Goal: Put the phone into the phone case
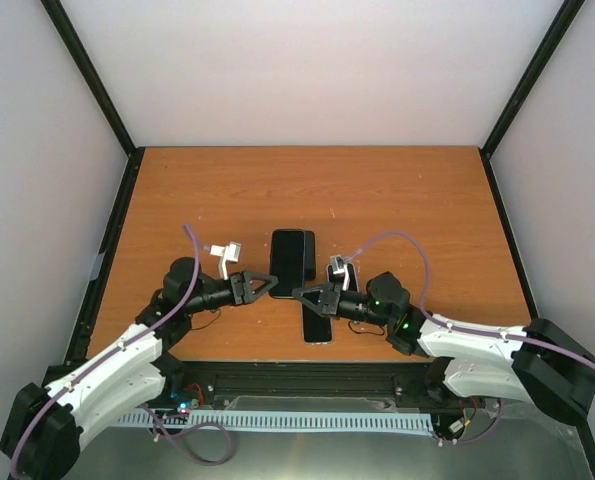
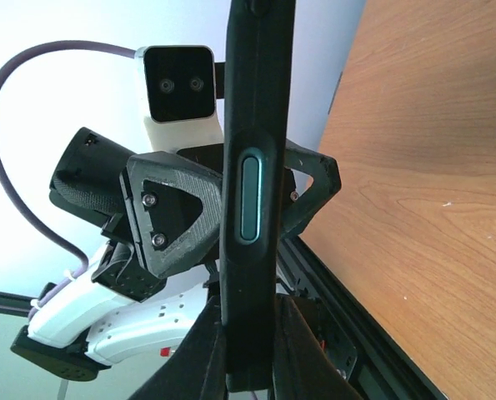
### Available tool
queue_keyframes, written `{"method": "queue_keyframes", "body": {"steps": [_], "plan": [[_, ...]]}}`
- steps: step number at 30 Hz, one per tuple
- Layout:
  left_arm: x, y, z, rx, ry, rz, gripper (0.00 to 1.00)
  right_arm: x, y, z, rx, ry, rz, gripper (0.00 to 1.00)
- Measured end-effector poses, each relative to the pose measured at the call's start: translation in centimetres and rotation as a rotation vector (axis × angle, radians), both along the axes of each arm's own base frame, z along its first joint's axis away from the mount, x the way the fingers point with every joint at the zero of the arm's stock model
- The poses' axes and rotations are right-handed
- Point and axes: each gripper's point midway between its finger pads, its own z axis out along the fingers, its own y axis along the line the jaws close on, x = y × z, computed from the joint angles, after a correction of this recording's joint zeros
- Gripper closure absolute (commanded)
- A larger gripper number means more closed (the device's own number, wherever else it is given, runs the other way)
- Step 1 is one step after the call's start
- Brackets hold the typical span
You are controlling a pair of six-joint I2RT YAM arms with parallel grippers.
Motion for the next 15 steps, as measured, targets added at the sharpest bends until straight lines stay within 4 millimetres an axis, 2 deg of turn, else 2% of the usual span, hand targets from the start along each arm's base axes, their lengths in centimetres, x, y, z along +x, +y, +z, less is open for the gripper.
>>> {"method": "queue_keyframes", "body": {"steps": [5, 12, 15], "plan": [[-0.1, -0.3, -0.5, -0.008, 0.025, -0.014, 0.73, 0.1, 0.4, -1.1, -0.02, 0.023, 0.006, 0.97], [0.5, -0.2, -0.5, 0.019, 0.035, 0.004, 0.99, 0.3, 0.3, -2.2, -0.065, 0.023, -0.005, 0.96], [0.5, -0.2, -0.4, 0.019, 0.034, 0.0, 1.0, 0.4, 0.2, -2.4, -0.076, 0.012, -0.01, 0.82]]}}
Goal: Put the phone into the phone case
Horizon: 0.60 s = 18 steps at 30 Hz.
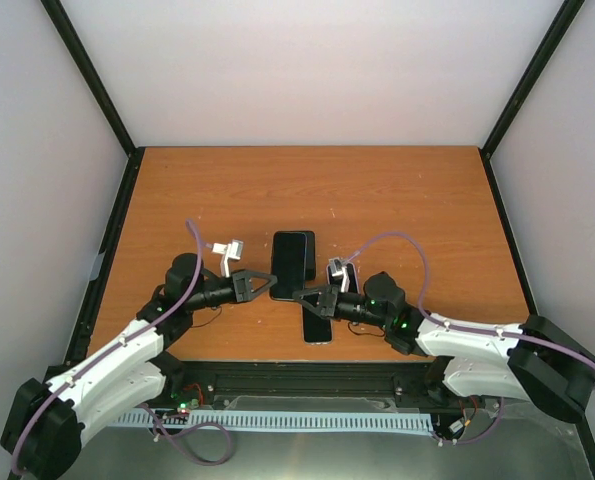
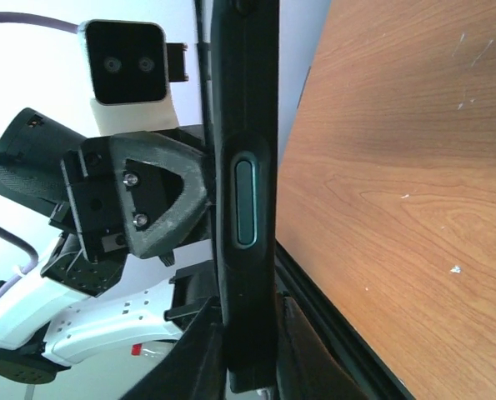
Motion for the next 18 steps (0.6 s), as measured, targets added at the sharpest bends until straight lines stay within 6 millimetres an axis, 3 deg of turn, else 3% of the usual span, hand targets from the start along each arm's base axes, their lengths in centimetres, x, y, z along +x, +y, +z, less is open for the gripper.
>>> {"method": "queue_keyframes", "body": {"steps": [5, 9, 13, 18], "plan": [[-0.6, -0.2, 0.4, -0.003, -0.036, -0.036, 1.0, -0.1, -0.3, -0.4, -0.048, -0.024, 0.001, 0.56], [-1.2, -0.3, 1.0, -0.006, -0.079, -0.078, 1.0, -0.1, -0.7, 1.3, -0.061, -0.084, -0.004, 0.36], [-2.3, -0.5, 1.6, -0.014, -0.12, -0.14, 1.0, 0.4, -1.5, 3.9, -0.049, -0.159, -0.036, 0.29], [-3.6, -0.9, 1.8, -0.025, -0.14, -0.229, 1.0, 2.1, -2.9, 6.2, -0.045, -0.207, -0.103, 0.29]]}}
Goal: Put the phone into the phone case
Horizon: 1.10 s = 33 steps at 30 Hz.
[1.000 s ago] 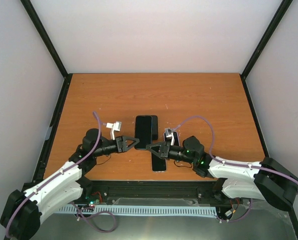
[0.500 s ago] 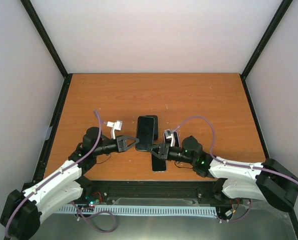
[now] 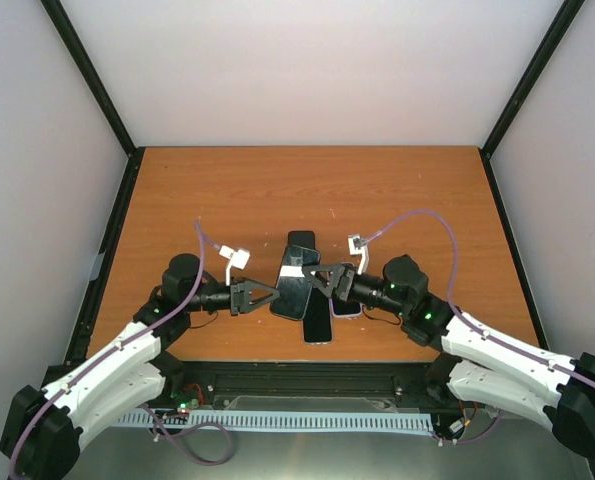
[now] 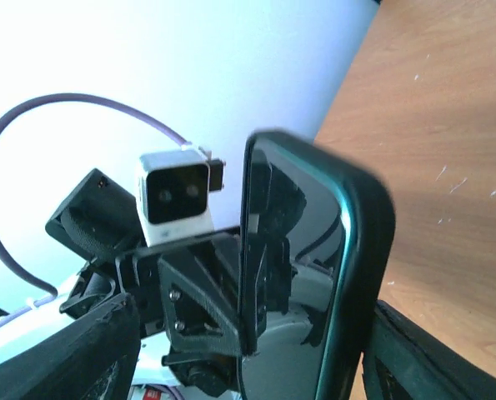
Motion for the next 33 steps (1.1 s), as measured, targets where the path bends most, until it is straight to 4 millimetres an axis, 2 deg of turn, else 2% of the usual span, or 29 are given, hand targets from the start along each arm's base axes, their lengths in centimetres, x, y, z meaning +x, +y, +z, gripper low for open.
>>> {"method": "queue_keyframes", "body": {"steps": [5, 8, 11, 15, 17, 20, 24, 25, 30, 33], "plan": [[-1.0, -0.2, 0.2, -0.007, -0.011, -0.066, 1.0, 1.1, -0.8, 1.3, -0.002, -0.023, -0.038, 0.34], [-1.3, -0.3, 0.3, -0.008, -0.015, -0.091, 1.0, 1.4, -1.0, 1.6, -0.004, -0.034, -0.047, 0.43], [-1.5, -0.4, 0.4, -0.008, -0.022, -0.104, 1.0, 1.6, -1.1, 1.8, -0.007, -0.044, -0.054, 0.59], [-1.2, -0.4, 0.6, 0.009, -0.035, -0.099, 1.0, 2.2, -1.4, 1.4, -0.023, -0.029, -0.079, 0.94], [-0.8, -0.5, 0.6, 0.028, -0.03, -0.087, 1.0, 2.5, -1.6, 1.2, -0.03, -0.029, -0.092, 0.97], [-0.1, -0.6, 0.2, 0.067, -0.011, -0.072, 1.0, 2.7, -1.6, 1.6, -0.029, -0.042, -0.096, 0.97], [0.4, -0.7, -0.3, 0.115, 0.011, -0.066, 1.0, 3.3, -1.7, 1.1, -0.058, -0.031, -0.114, 0.96], [0.5, -0.7, -0.5, 0.126, 0.018, -0.062, 1.0, 3.4, -1.6, 0.9, -0.068, -0.025, -0.116, 0.91], [0.6, -0.6, -0.9, 0.145, 0.031, -0.048, 1.0, 3.7, -1.6, -0.7, -0.11, 0.018, -0.122, 0.49], [1.1, -0.4, -1.0, 0.137, 0.052, -0.005, 1.0, 3.4, -1.2, -1.0, -0.104, 0.032, -0.096, 0.35]]}}
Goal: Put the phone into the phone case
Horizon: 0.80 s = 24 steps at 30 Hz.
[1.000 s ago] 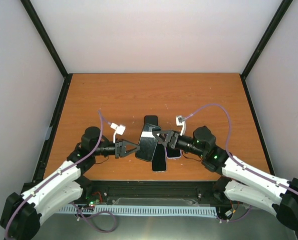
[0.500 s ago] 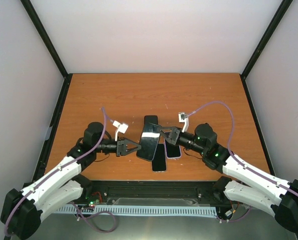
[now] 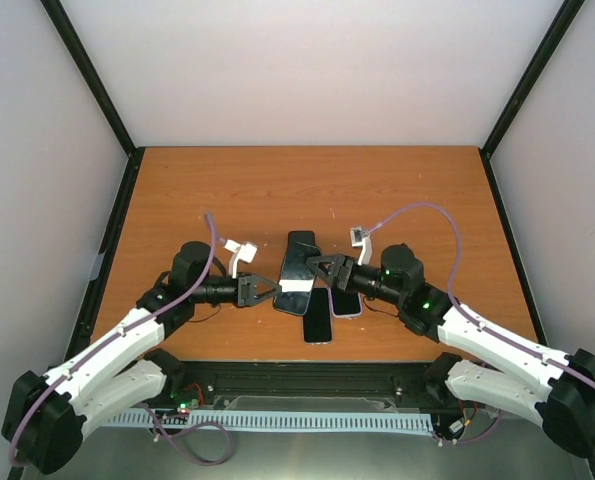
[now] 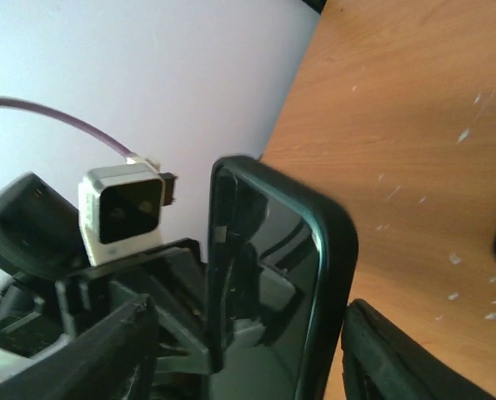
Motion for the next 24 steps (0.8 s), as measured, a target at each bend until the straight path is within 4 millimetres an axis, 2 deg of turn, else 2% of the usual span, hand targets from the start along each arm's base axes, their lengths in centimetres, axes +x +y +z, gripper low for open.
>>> {"method": "queue_keyframes", "body": {"steps": [1, 4, 9, 11, 12, 17, 18, 24], "plan": [[0.2, 0.1, -0.1, -0.007, 0.008, 0.018, 1.0, -0.2, 0.1, 0.0, 0.01, 0.002, 0.012, 0.31], [1.0, 0.3, -0.3, -0.03, 0.033, 0.087, 1.0, -1.1, 0.6, -0.7, 0.048, 0.031, 0.055, 0.26], [2.2, 0.6, -1.0, -0.085, 0.094, 0.189, 1.0, -2.3, 1.3, -4.4, 0.052, 0.135, 0.111, 0.29], [2.6, 0.6, -0.9, -0.106, 0.106, 0.212, 1.0, -2.9, 1.9, -5.1, 0.054, 0.164, 0.138, 0.36], [2.7, 0.6, -0.9, -0.114, 0.109, 0.219, 1.0, -3.1, 2.2, -5.2, 0.059, 0.17, 0.15, 0.43], [3.4, 0.6, -0.2, -0.147, 0.108, 0.248, 1.0, -3.3, 2.8, -4.7, 0.113, 0.185, 0.167, 0.93], [3.5, 0.6, -0.1, -0.149, 0.102, 0.252, 1.0, -3.2, 2.7, -5.1, 0.114, 0.197, 0.156, 0.97], [4.1, 1.0, -1.2, -0.104, 0.132, 0.296, 1.0, -3.4, 2.7, -5.4, 0.132, 0.218, 0.151, 0.97]]}}
